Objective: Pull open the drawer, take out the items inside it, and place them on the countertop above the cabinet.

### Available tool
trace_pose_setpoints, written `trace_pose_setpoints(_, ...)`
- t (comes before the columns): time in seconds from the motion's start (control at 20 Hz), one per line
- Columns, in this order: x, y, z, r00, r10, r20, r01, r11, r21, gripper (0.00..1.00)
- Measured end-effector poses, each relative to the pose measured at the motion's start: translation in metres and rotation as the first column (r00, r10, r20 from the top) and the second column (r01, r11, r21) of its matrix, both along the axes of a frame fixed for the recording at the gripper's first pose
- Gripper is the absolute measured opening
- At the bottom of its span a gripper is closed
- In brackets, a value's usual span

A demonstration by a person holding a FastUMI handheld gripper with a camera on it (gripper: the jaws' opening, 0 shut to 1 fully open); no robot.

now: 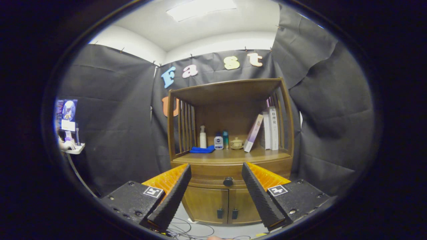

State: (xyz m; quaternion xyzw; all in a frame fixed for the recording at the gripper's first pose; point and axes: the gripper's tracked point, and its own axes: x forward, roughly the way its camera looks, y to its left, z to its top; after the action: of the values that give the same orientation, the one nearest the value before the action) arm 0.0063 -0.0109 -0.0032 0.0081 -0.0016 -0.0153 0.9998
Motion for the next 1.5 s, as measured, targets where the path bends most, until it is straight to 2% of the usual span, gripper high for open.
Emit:
trace_pose_setpoints(0.45, 0.037, -0.026, -0.038, 0.995, -0.071, -0.076, 0.071, 0.997, 0.0, 0.99)
trace_pose_setpoints(0.8, 0.127, -0.046, -0.093, 0.988, -0.069, -0.137, 0.076, 0.996, 0.042, 0.98)
trace_pose_setpoints(0.95, 0.165, -0.062, -0.115, 0.98, -0.092, -0.176, 0.099, 0.994, 0.035, 0.98)
trace_pose_setpoints(1.15, 0.201, -0.062, -0.137, 0.978, -0.084, -0.189, 0.091, 0.995, 0.03, 0.94)
trace_pose_setpoints(1.35, 0.227, -0.071, -0.155, 0.97, -0.128, -0.207, 0.13, 0.991, -0.005, 0.87)
trace_pose_setpoints(1.5, 0.236, -0.069, -0.166, 0.965, -0.147, -0.217, 0.148, 0.989, -0.015, 0.77)
